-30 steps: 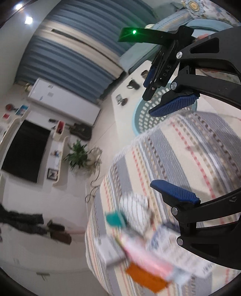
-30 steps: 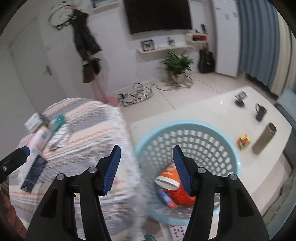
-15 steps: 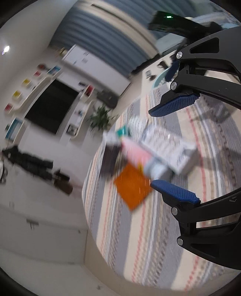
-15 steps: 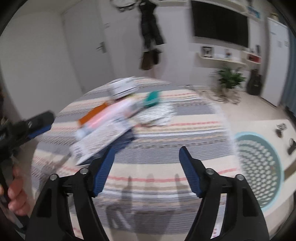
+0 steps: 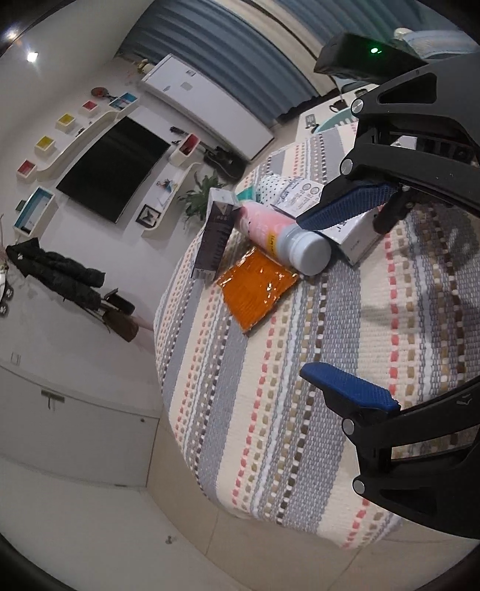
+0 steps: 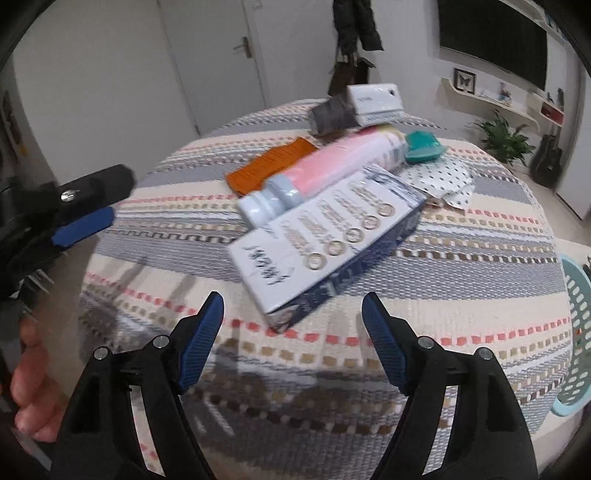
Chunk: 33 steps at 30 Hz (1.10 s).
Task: Collect trash
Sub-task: 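Grasp the pink spray bottle with the left tool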
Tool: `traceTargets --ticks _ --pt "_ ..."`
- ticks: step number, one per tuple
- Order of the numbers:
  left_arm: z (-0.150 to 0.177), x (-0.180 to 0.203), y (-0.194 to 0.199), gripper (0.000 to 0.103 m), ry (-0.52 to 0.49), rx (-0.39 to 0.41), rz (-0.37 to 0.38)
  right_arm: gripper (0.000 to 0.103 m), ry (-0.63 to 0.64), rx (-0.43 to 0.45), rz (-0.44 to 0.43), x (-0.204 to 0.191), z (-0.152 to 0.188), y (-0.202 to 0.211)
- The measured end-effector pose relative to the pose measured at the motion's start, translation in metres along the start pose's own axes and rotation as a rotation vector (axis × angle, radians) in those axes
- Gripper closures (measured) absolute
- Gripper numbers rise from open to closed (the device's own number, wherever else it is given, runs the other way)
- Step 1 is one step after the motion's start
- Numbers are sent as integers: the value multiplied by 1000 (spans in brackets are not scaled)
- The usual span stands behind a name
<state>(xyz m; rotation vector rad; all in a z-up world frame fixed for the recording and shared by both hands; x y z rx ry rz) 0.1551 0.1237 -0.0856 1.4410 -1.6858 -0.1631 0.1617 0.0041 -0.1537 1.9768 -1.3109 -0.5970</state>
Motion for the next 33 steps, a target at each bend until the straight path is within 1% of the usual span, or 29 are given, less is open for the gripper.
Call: traceTargets --ticks 4,8,11,15,19,22,24,25,26,27,29,33 --pt "5 12 -10 31 -46 -27 11 30 -48 -3 36 30 4 6" --pt "8 39 -29 31 -123 -89 48 30 -109 1 88 69 11 15" --pt "7 59 -49 30 -189 -123 59 30 -164 6 122 102 17 23" --pt "10 80 -77 30 -254 -168 49 30 -199 24 141 126 19 34" --pt "14 85 -111 31 -291 -214 3 30 -196 47 132 132 16 43" --pt "18 83 -134 34 -308 -249 -36 30 -192 52 128 133 10 43" --pt "21 81 -144 36 -312 -267 -41 30 -190 52 130 134 4 39" --pt "22 81 -145 37 -311 -271 -40 30 -190 51 129 136 1 36" --pt "23 80 -147 43 -309 -274 -38 30 -192 51 126 136 -2 34" --pt "24 80 -147 51 -307 -276 -37 30 -193 52 123 135 -4 32" --pt "27 79 -146 54 -286 -293 -8 30 -193 54 116 133 -11 29" --pt "34 69 -131 54 -254 -287 9 30 -194 48 97 128 -23 21"
Point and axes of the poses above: each gripper's, at about its wrist camera, not at the fingertips, and y roughly against the way its jaws point, x to its right, z to its underside, the point moved 9 cm from there along -y, roughly the way its jaws point, and after that the axes turned 12 degrees about y, right-handed, at the moved point
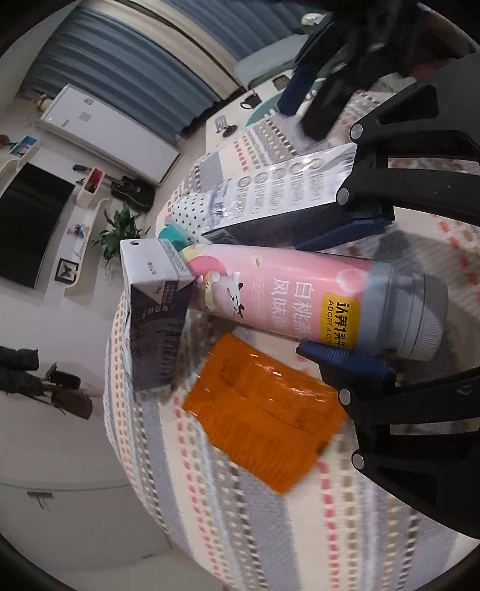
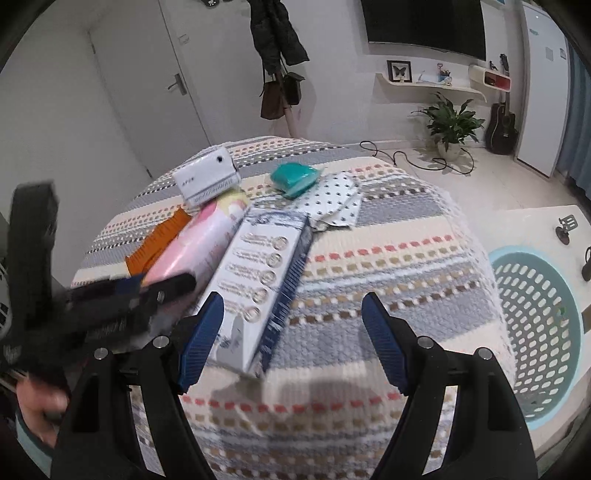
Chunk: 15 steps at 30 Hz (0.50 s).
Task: Collect trash
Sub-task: 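Grasp the pink spray bottle with the left tool, then grasp the white-blue box with the right tool while the left tool lifts the bottle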
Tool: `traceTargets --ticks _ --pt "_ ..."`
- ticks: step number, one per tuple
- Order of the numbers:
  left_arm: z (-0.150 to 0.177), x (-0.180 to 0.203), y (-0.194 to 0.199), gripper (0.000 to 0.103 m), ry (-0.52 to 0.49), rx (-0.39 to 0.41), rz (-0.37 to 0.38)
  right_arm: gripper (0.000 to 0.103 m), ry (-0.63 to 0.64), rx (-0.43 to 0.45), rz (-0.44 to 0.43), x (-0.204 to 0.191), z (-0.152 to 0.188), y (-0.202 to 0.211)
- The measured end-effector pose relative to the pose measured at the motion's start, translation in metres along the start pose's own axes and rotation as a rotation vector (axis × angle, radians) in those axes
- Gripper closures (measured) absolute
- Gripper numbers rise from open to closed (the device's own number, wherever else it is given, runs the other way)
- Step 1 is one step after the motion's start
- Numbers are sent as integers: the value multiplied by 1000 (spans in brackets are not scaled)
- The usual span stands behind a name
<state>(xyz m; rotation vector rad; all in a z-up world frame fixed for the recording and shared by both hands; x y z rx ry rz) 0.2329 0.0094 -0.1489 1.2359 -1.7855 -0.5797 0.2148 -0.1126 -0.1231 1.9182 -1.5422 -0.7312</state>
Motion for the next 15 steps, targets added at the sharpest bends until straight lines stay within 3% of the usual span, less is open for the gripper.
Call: traceTargets --ticks 3,9,15 --pt "18 -11 18 54 59 0 30 30 -14 -27 -23 -7 -5 -12" --pt "56 -31 51 55 82 11 24 30 -30 -96 -21 -23 -8 -42" --pt "74 -61 79 55 106 59 -62 30 -47 -138 -10 -36 -16 -61"
Point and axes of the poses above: each gripper's, at about its wrist camera, not at the fingertips, and y roughly against the way its jaws point, x to its right, z to its underside, the point moved 9 cm from there along -y, roughly the way its jaws point, and after that the axes turned 12 degrees about y, right-handed, at the moved point
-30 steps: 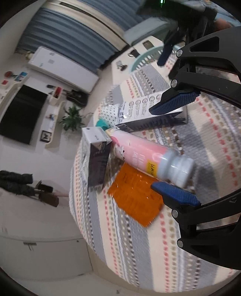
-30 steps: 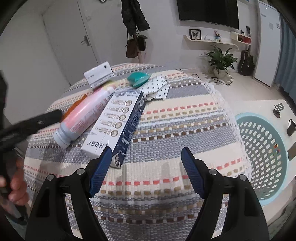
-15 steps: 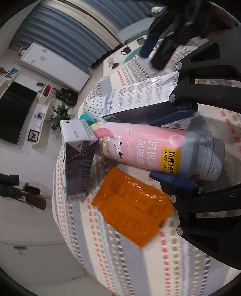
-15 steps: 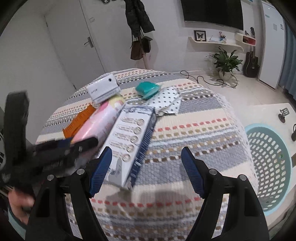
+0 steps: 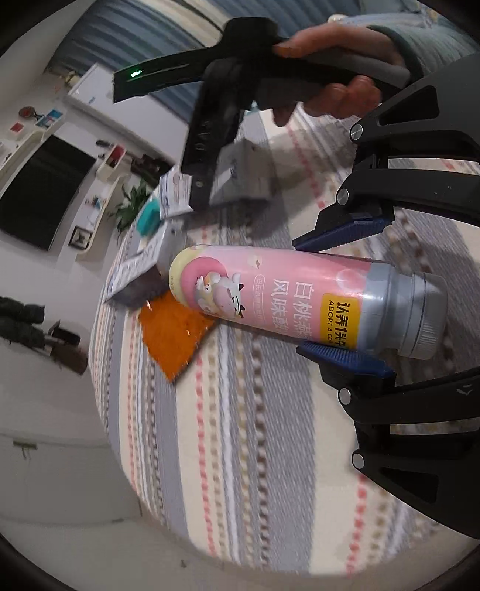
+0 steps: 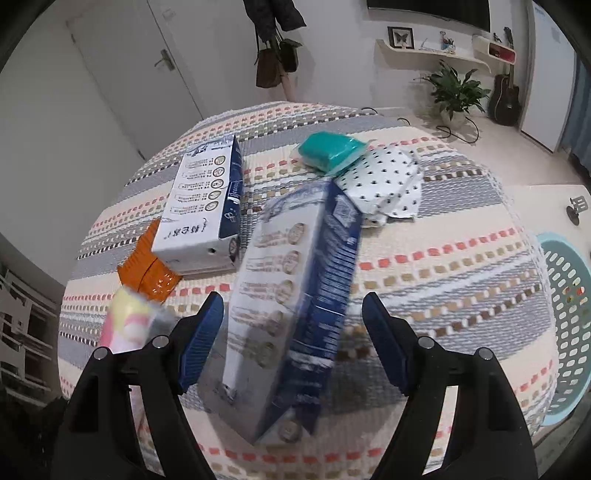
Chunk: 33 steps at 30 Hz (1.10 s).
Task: Collect trash
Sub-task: 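Grasp the white-blue box with the right tool while the left tool lifts the bottle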
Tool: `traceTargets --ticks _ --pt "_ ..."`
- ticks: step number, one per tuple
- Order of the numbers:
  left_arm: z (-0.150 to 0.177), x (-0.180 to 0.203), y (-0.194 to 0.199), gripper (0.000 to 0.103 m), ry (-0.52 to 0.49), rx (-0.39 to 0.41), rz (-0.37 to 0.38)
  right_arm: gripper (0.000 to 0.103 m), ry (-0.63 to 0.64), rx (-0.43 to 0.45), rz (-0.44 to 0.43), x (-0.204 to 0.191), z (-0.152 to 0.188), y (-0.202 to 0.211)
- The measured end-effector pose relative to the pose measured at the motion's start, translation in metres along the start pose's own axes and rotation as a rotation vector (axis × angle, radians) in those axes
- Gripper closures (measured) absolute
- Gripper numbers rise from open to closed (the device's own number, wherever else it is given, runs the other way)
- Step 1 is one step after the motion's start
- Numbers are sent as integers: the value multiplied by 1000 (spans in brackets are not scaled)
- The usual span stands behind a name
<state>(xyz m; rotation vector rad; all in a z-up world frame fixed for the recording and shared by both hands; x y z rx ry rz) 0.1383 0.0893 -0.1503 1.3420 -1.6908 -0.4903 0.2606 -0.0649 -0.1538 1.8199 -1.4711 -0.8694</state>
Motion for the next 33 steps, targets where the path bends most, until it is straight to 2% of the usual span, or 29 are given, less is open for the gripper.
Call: traceTargets --ticks 7,8,9,11,13,15,18,20,21,22,24,28,33 --pt "2 -4 10 54 -4 11 -26 30 23 -53 29 -8 5 -14" --pt "3 -1 10 54 -11 11 -33 32 27 -53 25 -7 7 -14" --pt "3 1 9 54 -18 11 -39 41 36 -49 33 -7 9 -12" --pt "1 6 6 54 -33 6 -46 45 67 -52 34 -6 13 -9" --pt "-2 13 3 50 -50 4 -51 51 105 -44 38 -5 19 -2" --pt "-5 20 -1 42 -67 2 -62 51 125 -38 37 -3 26 5" --pt "-8 27 -12 40 -100 -15 -107 51 143 -31 -14 -2 39 13" --pt "-8 31 -20 43 -131 -25 -153 51 164 -16 -14 2 45 23" --pt "-7 33 -22 53 -140 -22 -172 51 169 -4 -23 3 48 28" --pt "-7 36 -23 54 -153 -22 -176 51 171 4 -30 5 50 33" --pt "-6 44 -22 55 -143 -27 -143 51 168 33 -41 11 51 47" --pt "-10 73 -10 56 -143 17 -40 51 137 119 -39 32 45 85" --pt "-32 133 14 56 -199 94 67 51 62 226 13 78 27 130"
Point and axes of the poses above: each gripper's, at about its wrist camera, not at the fingertips, and y roughly against the way its jaws point, x to its right, z to its underside, the point moved 9 cm from there along -y, roughly the way its jaws point, and after that the axes turned 12 degrees about y, right-handed, at the moved point
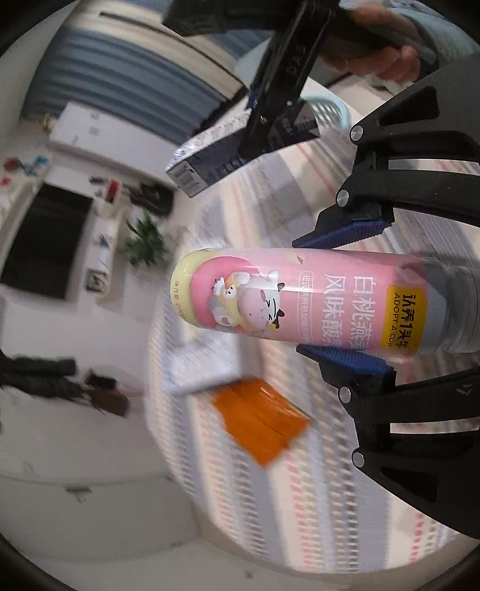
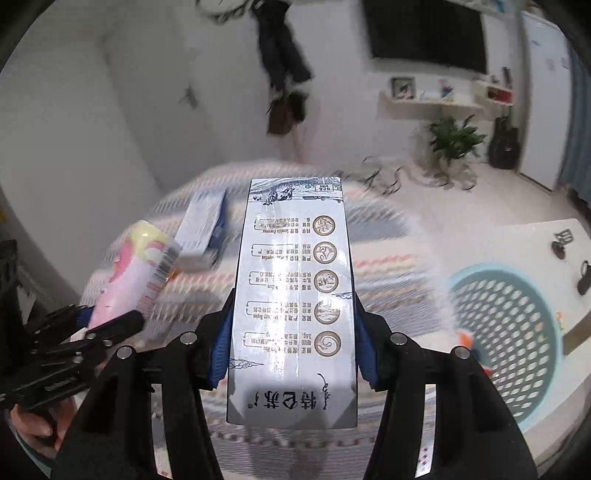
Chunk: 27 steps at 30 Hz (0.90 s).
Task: Collect trash
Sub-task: 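Carry the bottle and box over the blue basket and open both tools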
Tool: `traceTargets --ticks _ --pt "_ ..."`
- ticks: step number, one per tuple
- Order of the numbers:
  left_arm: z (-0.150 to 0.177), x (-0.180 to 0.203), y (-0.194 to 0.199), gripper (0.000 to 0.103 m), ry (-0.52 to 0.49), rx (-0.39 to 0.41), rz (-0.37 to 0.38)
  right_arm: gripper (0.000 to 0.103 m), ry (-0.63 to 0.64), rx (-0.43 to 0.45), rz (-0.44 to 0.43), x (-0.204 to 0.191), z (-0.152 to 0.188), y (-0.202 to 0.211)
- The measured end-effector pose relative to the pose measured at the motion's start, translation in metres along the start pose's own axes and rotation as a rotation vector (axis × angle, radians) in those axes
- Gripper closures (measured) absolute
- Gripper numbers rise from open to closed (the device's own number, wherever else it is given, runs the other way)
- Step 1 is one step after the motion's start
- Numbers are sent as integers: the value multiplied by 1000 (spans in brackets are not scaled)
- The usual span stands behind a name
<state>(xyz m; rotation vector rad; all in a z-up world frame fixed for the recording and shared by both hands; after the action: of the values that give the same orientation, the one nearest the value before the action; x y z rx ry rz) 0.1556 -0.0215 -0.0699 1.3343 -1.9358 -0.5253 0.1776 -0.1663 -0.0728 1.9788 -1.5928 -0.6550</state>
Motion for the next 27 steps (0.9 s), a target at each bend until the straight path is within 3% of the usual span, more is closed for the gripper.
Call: traceTargets --ticks 6,11,20,27 --pt "-29 84 -6 56 -95 31 117 51 -100 76 133 79 -7 38" --pt "-24 144 -35 56 -156 3 174 51 -183 67 241 143 11 50" --pt "4 206 -108 56 -192 -125 225 51 -345 -25 290 224 67 29" --pt "26 234 -148 56 -215 -204 255 51 -432 -104 303 254 110 7"
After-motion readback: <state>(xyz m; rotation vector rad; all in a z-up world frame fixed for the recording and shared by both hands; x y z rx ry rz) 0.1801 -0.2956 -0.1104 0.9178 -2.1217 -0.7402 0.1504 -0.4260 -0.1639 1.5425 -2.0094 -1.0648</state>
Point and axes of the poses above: each gripper's, at about its wrist camera, not at the fingertips, and y roughly against the way its jaws point, x to its right, z to its underside, the point moved 9 cm from there along -y, roughly the way its jaws point, and after that the axes turned 12 degrees about y, right-handed, at the moved point
